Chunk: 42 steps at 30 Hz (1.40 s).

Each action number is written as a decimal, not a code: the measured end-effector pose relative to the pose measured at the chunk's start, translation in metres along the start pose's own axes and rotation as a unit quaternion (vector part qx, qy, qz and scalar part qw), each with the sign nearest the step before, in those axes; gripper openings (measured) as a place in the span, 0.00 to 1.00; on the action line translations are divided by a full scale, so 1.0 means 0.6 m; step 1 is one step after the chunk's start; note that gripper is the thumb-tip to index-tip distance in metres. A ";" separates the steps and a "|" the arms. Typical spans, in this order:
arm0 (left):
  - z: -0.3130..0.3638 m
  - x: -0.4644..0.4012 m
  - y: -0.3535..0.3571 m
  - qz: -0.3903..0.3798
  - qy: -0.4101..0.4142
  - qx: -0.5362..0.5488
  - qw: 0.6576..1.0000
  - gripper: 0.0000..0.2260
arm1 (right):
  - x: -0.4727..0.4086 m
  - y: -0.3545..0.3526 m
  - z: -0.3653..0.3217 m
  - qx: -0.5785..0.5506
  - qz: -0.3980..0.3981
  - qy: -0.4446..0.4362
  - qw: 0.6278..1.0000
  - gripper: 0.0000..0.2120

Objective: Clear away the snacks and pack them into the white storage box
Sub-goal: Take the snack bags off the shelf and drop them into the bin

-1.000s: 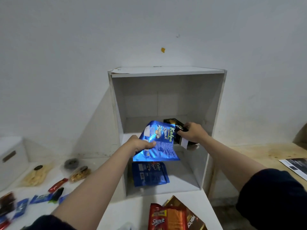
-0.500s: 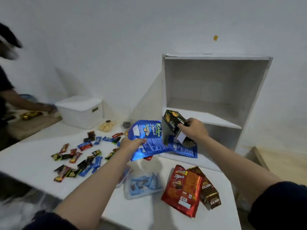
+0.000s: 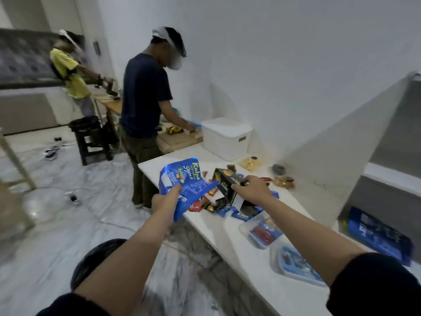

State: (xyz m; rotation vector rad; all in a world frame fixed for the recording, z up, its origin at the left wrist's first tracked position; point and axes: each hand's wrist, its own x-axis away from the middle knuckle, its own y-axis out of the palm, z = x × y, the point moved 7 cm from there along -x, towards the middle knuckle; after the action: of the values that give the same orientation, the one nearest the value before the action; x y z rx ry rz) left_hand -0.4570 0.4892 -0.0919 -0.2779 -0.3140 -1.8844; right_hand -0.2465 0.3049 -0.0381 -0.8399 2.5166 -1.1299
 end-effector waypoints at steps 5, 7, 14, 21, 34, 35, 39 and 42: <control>0.031 -0.092 -0.192 0.075 0.025 -0.007 0.997 0.15 | -0.045 0.192 -0.161 -0.018 -0.075 -0.052 0.996 0.18; 0.037 -0.124 -0.263 0.103 0.022 0.002 0.994 0.13 | -0.056 0.261 -0.218 -0.019 -0.091 -0.069 0.993 0.18; -0.010 -0.245 -0.471 0.183 -0.025 0.015 0.983 0.24 | -0.071 0.498 -0.353 -0.013 -0.184 -0.088 0.979 0.18; -0.140 -0.371 -0.590 0.267 -0.126 0.016 0.955 0.31 | -0.124 0.736 -0.387 0.028 -0.290 -0.073 0.954 0.21; -0.365 -0.532 -0.638 0.352 -0.375 -0.054 0.856 0.31 | -0.231 1.114 -0.276 0.141 -0.494 0.059 0.856 0.21; -0.376 -0.543 -0.640 0.352 -0.390 -0.067 0.849 0.31 | -0.236 1.136 -0.264 0.151 -0.504 0.065 0.848 0.21; -0.421 -0.610 -0.643 0.312 -0.418 -0.092 0.848 0.38 | -0.257 1.212 -0.231 0.186 -0.537 0.084 0.818 0.23; -0.457 -0.662 -0.646 0.308 -0.409 -0.083 0.855 0.55 | -0.284 1.258 -0.225 0.197 -0.549 0.074 0.809 0.30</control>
State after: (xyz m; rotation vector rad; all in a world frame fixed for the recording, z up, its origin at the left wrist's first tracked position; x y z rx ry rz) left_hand -0.7051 0.8661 -0.5155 -1.1679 -0.5496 -1.0665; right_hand -0.4728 0.8889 -0.5124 -2.2259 1.6105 -1.9594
